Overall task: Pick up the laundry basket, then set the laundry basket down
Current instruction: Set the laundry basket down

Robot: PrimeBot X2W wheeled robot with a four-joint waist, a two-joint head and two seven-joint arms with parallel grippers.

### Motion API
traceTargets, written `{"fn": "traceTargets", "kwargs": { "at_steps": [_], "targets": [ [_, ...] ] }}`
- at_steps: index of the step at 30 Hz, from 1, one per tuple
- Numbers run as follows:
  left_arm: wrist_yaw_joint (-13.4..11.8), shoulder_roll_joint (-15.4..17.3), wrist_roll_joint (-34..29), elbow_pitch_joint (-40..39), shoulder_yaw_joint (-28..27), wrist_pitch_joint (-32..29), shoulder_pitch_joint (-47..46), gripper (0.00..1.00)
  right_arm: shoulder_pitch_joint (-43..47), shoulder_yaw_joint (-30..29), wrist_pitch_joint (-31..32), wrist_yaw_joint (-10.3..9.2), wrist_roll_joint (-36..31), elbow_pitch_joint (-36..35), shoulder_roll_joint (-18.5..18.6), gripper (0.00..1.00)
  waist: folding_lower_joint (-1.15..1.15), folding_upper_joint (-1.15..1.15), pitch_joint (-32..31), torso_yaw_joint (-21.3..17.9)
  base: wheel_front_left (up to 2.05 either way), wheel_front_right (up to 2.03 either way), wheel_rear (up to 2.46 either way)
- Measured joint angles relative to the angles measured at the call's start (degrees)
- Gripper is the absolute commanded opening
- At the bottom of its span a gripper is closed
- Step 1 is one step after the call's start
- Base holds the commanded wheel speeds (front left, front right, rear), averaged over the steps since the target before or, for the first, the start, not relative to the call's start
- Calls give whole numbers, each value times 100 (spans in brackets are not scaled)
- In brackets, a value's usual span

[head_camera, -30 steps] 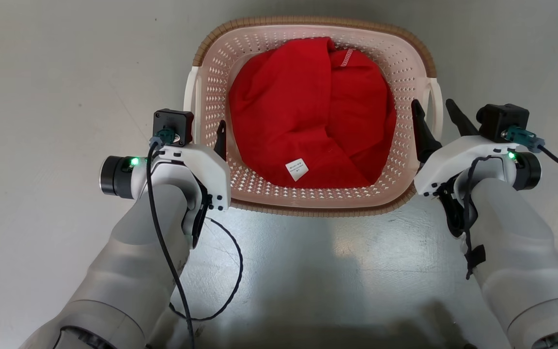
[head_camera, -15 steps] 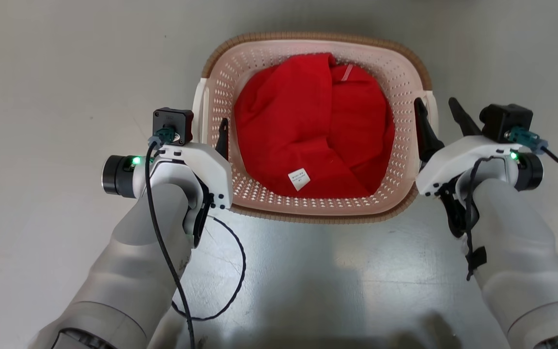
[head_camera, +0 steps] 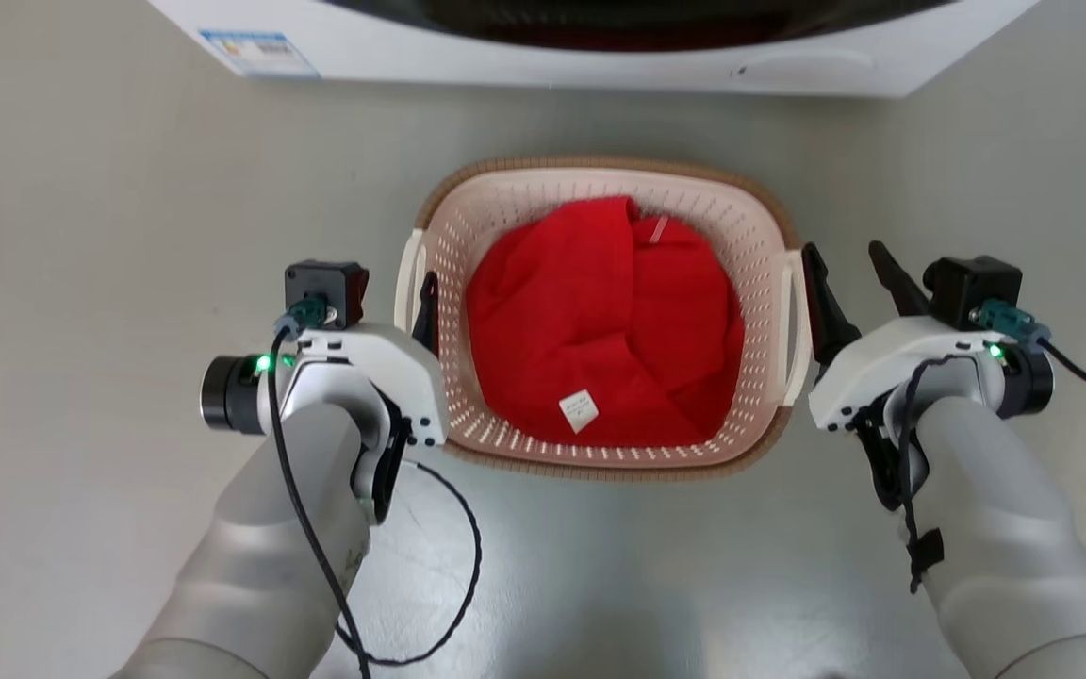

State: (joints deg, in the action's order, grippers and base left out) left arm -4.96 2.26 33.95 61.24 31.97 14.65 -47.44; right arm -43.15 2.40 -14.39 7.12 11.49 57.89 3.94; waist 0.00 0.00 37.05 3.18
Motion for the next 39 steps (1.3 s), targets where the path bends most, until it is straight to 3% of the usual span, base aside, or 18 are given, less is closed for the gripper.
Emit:
{"fn": "traceTargets", "kwargs": {
  "at_steps": [20, 39],
  "targets": [
    [163, 42, -523, -453, -934, 0, 1091, 100, 799, -66, 0, 0, -55, -402, -31, 100, 0, 0, -1573, -77, 0, 0, 0],
    [337, 59, -994, -1363, -1897, -1, 2291, 100, 1868, -372, 0, 0, -492, -1376, -60, 100, 0, 0, -2738, -63, 0, 0, 0]
  ]
}}
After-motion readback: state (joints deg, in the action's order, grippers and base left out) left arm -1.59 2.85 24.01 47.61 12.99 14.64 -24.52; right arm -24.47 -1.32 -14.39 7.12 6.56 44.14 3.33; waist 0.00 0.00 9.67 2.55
